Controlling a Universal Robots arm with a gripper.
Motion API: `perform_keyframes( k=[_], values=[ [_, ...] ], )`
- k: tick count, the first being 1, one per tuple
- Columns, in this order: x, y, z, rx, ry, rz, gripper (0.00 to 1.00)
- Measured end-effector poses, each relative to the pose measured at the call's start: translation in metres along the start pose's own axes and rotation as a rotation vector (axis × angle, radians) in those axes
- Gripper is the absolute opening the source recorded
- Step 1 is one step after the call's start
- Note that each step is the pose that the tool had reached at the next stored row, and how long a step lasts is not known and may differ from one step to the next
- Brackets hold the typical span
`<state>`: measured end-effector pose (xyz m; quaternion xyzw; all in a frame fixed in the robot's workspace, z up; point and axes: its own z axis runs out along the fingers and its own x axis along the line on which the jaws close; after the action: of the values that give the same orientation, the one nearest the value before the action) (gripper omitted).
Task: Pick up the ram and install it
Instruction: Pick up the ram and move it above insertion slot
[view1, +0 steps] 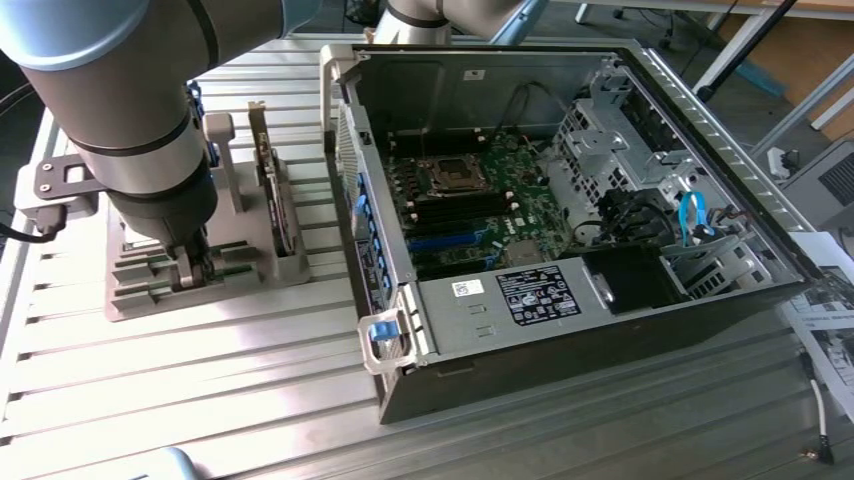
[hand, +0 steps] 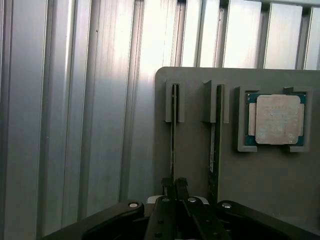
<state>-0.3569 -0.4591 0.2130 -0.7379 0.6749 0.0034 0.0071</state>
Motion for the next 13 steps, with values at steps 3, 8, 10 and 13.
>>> perform_keyframes(
  k=[3,8,10,13],
  values=[
    [0.0000,0.0000,-0.0002,-0.0001,0.0002,0.010,0.12],
    [0.0001,0.0000,-0.0002,0.0001,0.0004,0.031,0.12],
    [0.0001,0.0000,-0.0002,0.0001,0.0004,0.031,0.12],
    [0.0000,0.0000,-0.0002,0.0003,0.0003,0.031,0.12]
  ],
)
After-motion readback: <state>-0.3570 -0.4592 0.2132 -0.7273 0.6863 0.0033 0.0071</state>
